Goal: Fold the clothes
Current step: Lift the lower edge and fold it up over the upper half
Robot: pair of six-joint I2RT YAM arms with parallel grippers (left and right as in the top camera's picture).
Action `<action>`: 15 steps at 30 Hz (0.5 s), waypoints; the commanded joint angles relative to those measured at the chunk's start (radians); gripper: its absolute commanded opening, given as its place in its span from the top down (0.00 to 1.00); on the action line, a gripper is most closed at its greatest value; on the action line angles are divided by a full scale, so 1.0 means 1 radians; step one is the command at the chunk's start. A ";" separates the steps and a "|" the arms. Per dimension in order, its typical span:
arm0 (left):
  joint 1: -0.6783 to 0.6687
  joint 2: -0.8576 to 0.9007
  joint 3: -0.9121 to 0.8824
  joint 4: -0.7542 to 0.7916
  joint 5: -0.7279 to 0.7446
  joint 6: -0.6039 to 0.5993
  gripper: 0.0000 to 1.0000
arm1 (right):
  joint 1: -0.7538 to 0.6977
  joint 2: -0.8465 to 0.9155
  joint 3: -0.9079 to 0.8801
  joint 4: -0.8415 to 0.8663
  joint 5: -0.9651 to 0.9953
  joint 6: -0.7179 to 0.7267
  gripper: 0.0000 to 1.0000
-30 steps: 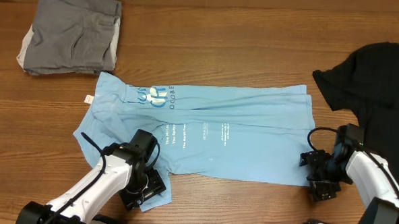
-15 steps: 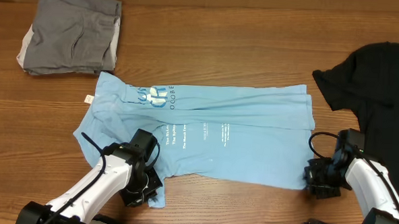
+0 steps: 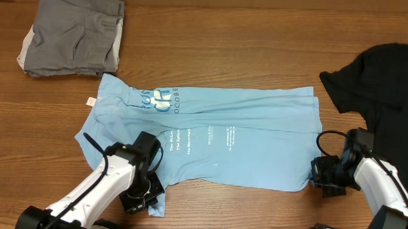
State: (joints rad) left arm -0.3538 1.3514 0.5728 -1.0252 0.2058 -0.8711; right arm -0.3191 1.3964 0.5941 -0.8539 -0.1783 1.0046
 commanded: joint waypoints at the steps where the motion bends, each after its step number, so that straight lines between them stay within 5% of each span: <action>1: -0.007 0.007 0.101 -0.049 -0.034 0.039 0.96 | 0.007 0.031 0.031 -0.008 0.013 -0.005 0.96; 15: 0.001 0.006 0.290 -0.051 -0.213 0.045 0.95 | 0.008 0.031 0.219 -0.027 0.021 -0.012 0.96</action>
State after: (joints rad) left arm -0.3538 1.3518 0.8425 -1.0946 0.0849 -0.8455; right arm -0.3183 1.4281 0.7910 -0.9005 -0.1753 0.9939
